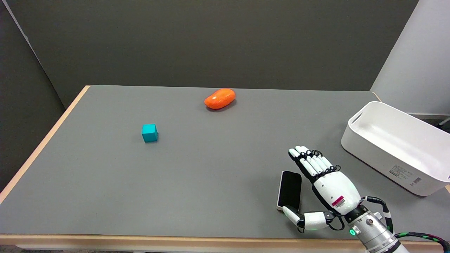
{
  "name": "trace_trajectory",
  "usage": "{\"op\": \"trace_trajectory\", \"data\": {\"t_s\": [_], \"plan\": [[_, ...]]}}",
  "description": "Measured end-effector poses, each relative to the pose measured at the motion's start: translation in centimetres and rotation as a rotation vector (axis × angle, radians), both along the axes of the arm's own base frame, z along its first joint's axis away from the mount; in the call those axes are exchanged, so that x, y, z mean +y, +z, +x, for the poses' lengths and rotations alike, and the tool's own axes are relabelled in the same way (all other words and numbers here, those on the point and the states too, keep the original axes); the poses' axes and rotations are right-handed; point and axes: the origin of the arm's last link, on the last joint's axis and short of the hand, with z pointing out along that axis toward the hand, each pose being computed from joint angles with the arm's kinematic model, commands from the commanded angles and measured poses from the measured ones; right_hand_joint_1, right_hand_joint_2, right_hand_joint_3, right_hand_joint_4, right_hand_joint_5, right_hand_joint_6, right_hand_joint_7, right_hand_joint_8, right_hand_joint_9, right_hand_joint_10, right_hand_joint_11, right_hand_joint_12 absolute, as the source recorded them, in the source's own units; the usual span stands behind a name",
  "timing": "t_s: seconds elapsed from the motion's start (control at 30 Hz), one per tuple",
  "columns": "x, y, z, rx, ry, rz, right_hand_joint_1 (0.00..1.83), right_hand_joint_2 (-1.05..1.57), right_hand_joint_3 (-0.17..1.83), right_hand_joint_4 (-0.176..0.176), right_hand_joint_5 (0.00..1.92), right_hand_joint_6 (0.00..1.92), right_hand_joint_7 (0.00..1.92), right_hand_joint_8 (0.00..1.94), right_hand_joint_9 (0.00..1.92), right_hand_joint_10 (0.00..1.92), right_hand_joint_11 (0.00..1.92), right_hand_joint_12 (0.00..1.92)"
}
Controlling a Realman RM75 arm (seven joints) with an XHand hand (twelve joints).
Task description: Pick up the blackboard eraser.
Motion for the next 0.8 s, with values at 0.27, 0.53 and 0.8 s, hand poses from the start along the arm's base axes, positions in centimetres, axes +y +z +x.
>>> {"op": "trace_trajectory", "data": {"t_s": [0.27, 0.53, 0.8], "plan": [[0.49, 0.26, -0.20, 0.000, -0.031, -0.004, 0.46, 0.50, 0.86, -0.043, 0.01, 0.03, 0.00, 0.00, 0.00, 0.01, 0.00, 0.79], [0.32, 0.46, -0.31, 0.005, -0.057, 0.004, 0.44, 0.51, 0.88, -0.031, 0.01, 0.08, 0.00, 0.02, 0.00, 0.05, 0.00, 0.82], [-0.18, 0.74, -0.50, 0.015, -0.093, 0.016, 0.42, 0.50, 0.88, -0.025, 0.00, 0.11, 0.00, 0.14, 0.00, 0.11, 0.00, 0.84]]}}
